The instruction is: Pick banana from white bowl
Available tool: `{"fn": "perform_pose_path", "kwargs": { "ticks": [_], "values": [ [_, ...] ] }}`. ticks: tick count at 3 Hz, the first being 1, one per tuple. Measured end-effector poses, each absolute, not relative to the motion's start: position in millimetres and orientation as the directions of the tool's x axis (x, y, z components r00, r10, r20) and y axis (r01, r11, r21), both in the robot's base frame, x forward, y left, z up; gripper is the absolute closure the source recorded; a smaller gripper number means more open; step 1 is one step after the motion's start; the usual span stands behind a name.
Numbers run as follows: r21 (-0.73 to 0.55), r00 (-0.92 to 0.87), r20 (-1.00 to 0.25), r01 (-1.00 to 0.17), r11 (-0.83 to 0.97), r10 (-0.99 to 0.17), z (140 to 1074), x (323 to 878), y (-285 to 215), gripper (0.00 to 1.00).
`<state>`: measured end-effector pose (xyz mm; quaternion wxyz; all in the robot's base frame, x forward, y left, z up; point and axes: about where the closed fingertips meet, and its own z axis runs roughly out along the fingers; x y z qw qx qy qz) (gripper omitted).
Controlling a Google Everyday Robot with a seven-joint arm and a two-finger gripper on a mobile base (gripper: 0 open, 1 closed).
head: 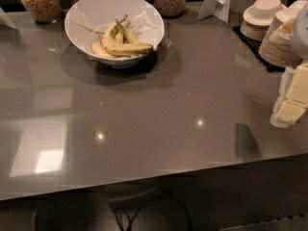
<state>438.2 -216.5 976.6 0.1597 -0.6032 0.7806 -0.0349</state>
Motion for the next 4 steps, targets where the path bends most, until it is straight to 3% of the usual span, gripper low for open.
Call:
{"fn": "perform_pose_path", "kwargs": {
  "ticks": [2,4],
  "values": [
    [-0.267,-0.207,-0.227,-0.927,0.265,-0.952,980,443,-212,0.0],
    [-0.31,-0.134,-0.383,-0.914,0.264,-0.914,986,487,-172,0.0]
  ]
}}
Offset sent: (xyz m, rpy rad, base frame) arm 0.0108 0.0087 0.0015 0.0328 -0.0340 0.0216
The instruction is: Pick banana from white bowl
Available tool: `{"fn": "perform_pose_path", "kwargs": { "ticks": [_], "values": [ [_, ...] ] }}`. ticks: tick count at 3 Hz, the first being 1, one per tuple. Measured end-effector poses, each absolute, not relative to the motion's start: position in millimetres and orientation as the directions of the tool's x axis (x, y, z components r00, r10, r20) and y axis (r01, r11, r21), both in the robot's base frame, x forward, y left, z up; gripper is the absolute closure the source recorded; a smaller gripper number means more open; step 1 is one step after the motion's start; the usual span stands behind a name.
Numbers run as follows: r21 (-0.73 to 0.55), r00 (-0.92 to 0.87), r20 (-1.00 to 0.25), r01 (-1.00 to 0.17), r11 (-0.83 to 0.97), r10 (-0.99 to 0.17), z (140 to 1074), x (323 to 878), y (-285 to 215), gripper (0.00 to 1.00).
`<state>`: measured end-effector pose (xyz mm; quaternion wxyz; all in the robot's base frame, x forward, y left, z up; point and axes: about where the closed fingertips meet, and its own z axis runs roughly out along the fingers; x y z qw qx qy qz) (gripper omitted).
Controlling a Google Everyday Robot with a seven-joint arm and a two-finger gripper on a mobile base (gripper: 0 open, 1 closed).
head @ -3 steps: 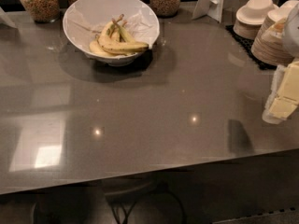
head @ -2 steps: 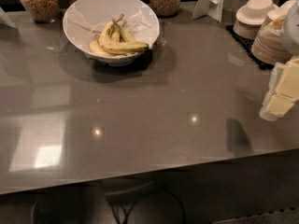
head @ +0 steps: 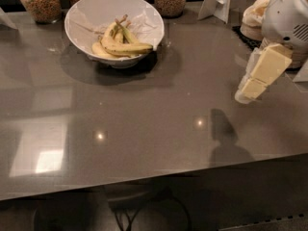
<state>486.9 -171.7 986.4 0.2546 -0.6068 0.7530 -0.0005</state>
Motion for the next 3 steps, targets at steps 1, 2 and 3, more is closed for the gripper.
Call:
{"fn": "perform_pose_path", "kwargs": {
  "ticks": [1,2,3],
  "values": [
    [-0.315,-0.09,-0.457,-0.914,0.256,-0.885,990,514,-142,0.0],
    [-0.315,-0.054,-0.503,-0.918,0.241,-0.863,992,536,-116,0.0],
    [-0.296,-0.022,-0.529,-0.932,0.209,-0.849,989,564,-73,0.0]
  ]
}}
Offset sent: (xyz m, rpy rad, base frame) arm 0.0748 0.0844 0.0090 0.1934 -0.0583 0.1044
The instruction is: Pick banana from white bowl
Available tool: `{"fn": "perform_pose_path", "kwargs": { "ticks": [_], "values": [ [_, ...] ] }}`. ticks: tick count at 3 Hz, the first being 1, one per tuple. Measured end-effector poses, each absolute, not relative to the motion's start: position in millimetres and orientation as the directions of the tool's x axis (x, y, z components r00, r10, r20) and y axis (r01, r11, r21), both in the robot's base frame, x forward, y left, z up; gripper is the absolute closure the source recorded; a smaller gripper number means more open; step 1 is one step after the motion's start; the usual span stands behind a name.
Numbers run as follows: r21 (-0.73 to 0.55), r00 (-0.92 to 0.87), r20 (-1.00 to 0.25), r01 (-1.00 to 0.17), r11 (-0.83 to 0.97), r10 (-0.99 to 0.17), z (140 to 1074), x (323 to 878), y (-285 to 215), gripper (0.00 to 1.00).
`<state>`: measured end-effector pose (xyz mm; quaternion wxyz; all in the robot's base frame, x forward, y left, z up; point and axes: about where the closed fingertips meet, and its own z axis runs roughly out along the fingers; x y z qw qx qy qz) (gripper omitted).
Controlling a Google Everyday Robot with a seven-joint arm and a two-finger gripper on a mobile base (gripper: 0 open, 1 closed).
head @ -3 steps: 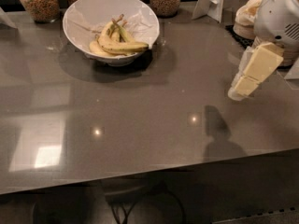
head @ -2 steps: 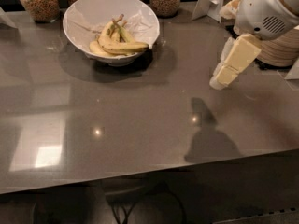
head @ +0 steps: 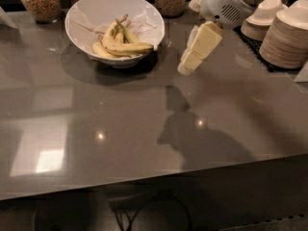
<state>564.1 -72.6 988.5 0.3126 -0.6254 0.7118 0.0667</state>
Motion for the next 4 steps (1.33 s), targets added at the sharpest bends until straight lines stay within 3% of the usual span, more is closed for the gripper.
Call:
{"fn": "perform_pose_path", "kwargs": {
  "ticks": [2,4],
  "values": [
    [-0.282,-0.002,-0.552,-0.941,0.189,-0.834,984,630,24,0.0],
    [-0.283,0.0,-0.565,-0.939,0.194,-0.825,982,635,30,0.0]
  ]
}}
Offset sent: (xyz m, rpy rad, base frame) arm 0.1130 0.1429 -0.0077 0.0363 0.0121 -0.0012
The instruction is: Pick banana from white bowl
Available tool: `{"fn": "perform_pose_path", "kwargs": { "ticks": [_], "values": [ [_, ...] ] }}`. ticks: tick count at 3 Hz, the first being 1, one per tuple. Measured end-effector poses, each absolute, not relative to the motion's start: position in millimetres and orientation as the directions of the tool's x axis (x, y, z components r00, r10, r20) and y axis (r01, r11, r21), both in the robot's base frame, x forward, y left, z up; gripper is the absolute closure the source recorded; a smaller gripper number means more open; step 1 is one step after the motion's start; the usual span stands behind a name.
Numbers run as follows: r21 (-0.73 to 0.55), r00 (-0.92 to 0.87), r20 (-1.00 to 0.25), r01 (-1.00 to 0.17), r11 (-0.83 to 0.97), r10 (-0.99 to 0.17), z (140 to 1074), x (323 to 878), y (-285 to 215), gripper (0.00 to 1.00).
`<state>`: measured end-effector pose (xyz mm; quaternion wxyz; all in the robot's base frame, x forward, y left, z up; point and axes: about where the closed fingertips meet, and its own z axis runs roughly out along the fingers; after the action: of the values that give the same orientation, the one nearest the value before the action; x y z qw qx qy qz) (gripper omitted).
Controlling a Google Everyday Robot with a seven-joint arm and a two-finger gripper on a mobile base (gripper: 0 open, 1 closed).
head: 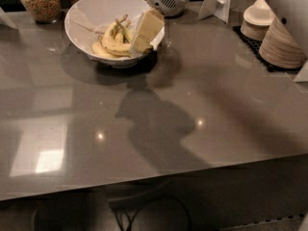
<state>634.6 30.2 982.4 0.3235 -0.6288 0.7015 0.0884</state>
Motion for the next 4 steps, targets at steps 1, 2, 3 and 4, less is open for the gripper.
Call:
{"fn": "perform_pose_path", "kwargs": {
  "ticks": [1,2,3,4],
  "values": [
    [-0.287,0.019,-0.585,-0.94,0.185,-0.811,982,652,52,0.0],
    [-0.276,0.023,-0.601,-0.944,0.18,-0.799,980,670,76,0.0],
    [-0.256,0.015,-0.609,-0.95,0.179,-0.793,973,684,93,0.19],
    [-0.225,-0.01,-0.609,-0.957,0.185,-0.793,962,692,103,0.43]
  ]
}}
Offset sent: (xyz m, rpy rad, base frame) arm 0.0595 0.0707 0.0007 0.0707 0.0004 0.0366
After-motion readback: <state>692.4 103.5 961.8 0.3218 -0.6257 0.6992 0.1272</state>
